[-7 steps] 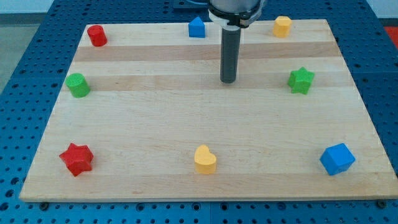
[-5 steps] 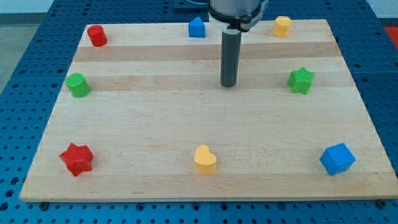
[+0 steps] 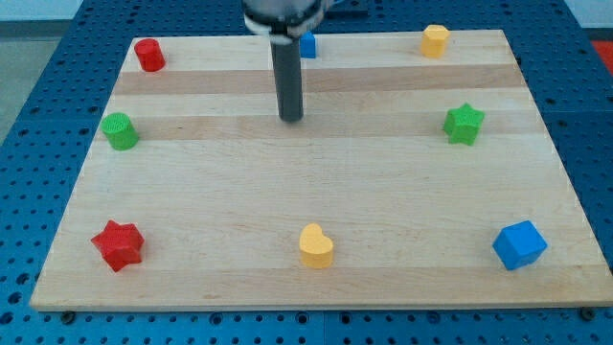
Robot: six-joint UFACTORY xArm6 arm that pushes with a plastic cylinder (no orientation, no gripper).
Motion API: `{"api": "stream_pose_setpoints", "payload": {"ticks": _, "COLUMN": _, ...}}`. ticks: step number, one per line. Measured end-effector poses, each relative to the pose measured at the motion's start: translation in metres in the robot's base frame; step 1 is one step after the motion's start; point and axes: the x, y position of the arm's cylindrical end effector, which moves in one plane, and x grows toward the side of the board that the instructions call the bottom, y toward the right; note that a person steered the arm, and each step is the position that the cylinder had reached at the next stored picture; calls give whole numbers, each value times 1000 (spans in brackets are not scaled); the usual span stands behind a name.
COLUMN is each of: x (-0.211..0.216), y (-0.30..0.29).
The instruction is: Move your arm closer to the red circle
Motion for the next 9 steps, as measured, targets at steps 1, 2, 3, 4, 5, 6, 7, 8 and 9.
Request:
{"api": "stream_pose_setpoints", "payload": {"ticks": 1, "x": -65, "y": -33}}
{"api": "stream_pose_setpoints", "payload": {"ticks": 2, "x": -74, "y": -87}}
{"api": "stream_pose_setpoints", "payload": {"ticks": 3, "x": -98, "y": -88}}
{"api": "stream_pose_setpoints", "payload": {"ticks": 4, "x": -141, "y": -108}}
{"api": "stream_pose_setpoints", "payload": {"ticks": 5, "x": -147, "y": -144}}
{"api": "stream_pose_setpoints", "payload": {"ticks": 6, "x": -146, "y": -161}}
{"api": "stream_pose_setpoints", "payload": {"ticks": 7, "x": -147, "y": -171}}
{"api": "stream_pose_setpoints", "payload": {"ticks": 8, "x": -148, "y": -213}}
{"api": "stream_pose_setpoints", "payload": {"ticks": 9, "x": -148, "y": -217}}
